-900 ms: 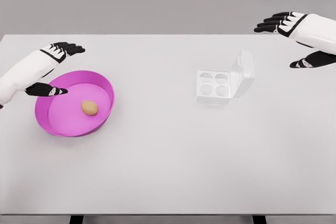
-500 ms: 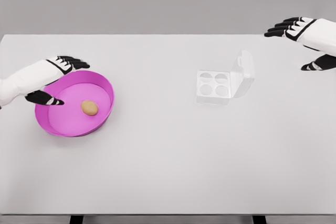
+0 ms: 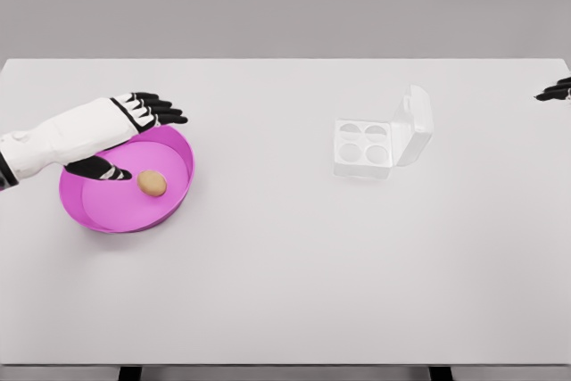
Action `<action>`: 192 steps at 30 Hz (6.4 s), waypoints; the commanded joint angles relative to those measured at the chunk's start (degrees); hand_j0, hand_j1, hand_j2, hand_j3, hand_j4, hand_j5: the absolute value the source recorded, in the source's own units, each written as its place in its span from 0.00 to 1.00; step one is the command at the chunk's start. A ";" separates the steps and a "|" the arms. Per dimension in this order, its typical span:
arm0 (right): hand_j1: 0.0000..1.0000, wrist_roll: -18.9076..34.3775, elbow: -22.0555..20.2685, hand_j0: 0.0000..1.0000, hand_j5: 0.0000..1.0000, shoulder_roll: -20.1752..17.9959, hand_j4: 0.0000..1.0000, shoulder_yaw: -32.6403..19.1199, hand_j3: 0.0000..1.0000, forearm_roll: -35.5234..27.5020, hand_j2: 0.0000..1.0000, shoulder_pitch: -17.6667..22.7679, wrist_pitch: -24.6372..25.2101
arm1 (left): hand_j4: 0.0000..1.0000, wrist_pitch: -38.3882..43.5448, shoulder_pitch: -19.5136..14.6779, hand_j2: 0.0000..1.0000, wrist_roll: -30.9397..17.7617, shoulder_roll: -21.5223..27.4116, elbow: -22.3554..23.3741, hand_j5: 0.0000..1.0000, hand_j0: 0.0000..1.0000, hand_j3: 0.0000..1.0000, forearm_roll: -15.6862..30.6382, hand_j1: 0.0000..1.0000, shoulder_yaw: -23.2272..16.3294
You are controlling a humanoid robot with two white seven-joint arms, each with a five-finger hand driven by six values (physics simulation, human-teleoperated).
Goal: Pack egg into the box and close the box lid
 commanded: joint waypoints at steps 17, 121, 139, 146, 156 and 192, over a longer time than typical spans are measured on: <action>1.00 -0.03 -3.48 1.00 1.00 5.30 1.00 1.68 1.00 7.07 1.00 1.50 0.18 | 0.98 0.16 0.53 0.98 -0.01 6.34 -0.64 0.98 0.98 0.98 3.79 0.98 -5.43; 1.00 -0.03 6.19 1.00 1.00 13.65 1.00 15.66 1.00 10.59 1.00 -11.86 0.18 | 0.76 16.00 -1.58 0.76 -0.01 0.89 5.78 0.76 0.76 0.76 -7.20 0.76 -13.60; 1.00 -0.03 6.10 1.00 1.00 14.18 1.00 16.10 1.00 9.71 1.00 -11.16 0.18 | 0.69 16.00 -1.58 0.69 -0.01 0.98 5.86 0.69 0.69 0.69 -7.11 0.69 -14.04; 1.00 -0.03 5.23 1.00 1.00 14.09 1.00 15.92 1.00 9.80 1.00 -11.07 0.18 | 0.67 16.00 -1.49 0.67 -0.01 0.98 5.78 0.67 0.67 0.67 -7.11 0.67 -14.13; 1.00 -0.03 4.26 1.00 1.00 14.18 1.00 16.10 1.00 9.71 1.00 -10.98 0.18 | 0.60 16.00 -1.41 0.60 -0.01 0.98 5.86 0.60 0.60 0.60 -7.11 0.60 -14.13; 1.00 -0.03 1.62 1.00 1.00 14.18 1.00 16.27 1.00 8.13 1.00 -10.54 0.18 | 0.37 15.04 -2.46 0.37 -0.01 1.15 3.40 0.37 0.37 0.37 -5.26 0.37 -10.79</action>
